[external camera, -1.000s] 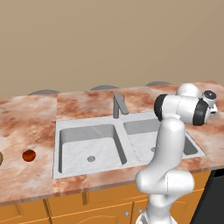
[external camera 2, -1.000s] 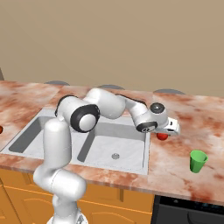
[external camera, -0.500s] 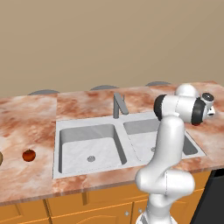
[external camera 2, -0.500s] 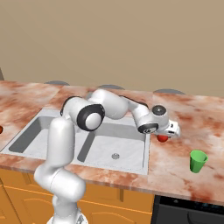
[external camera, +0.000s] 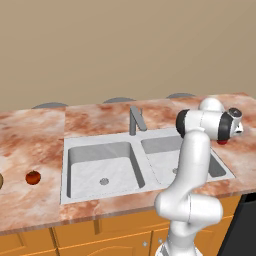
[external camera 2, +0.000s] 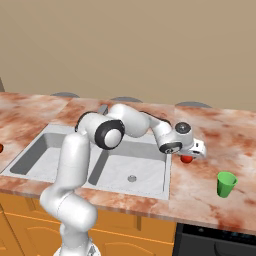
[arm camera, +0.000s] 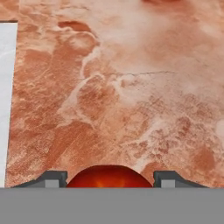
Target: Remove the tomato and tomato from the sink. Then move the bowl and cup from the counter to the sink for washing.
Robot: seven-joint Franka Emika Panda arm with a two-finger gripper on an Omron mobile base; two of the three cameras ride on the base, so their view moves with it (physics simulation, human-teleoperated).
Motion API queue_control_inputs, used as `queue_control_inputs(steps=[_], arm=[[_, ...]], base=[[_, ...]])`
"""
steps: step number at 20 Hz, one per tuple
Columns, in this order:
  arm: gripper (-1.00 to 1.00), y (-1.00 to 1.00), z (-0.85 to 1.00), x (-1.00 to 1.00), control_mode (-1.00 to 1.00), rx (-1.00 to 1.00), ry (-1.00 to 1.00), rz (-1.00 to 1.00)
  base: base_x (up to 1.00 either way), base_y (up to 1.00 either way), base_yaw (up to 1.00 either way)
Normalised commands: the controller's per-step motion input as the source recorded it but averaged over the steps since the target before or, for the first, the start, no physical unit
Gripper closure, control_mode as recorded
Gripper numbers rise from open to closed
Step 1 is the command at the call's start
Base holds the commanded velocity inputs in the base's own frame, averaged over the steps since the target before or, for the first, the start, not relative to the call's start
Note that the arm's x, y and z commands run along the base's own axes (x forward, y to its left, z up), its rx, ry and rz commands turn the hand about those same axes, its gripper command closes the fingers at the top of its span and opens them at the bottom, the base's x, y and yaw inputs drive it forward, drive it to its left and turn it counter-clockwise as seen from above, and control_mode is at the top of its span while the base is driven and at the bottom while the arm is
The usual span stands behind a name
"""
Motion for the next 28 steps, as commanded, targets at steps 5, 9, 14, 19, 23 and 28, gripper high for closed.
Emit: queue_control_inputs(steps=[5,9,14,19,23,28], arm=[[1.0,-0.06,-0.19,0.12,-1.0,0.0,0.01,0.0],[1.0,-0.08,-0.18,0.1,-1.0,0.0,0.01,0.0],[-1.0,-0.03,-0.18,0.07,-1.0,0.0,0.04,0.0],[-1.0,0.0,-0.16,0.0,-1.0,0.0,0.08,0.0],[-1.0,-0.01,-0.08,-0.01,-1.0,0.0,0.11,0.0],[-1.0,-0.04,0.0,-0.05,-1.0,0.0,0.02,-0.02]], base=[[0.0,0.0,0.0],[0.0,0.0,0.0],[0.0,0.0,0.0],[0.0,0.0,0.0],[0.0,0.0,0.0],[0.0,0.0,0.0]])
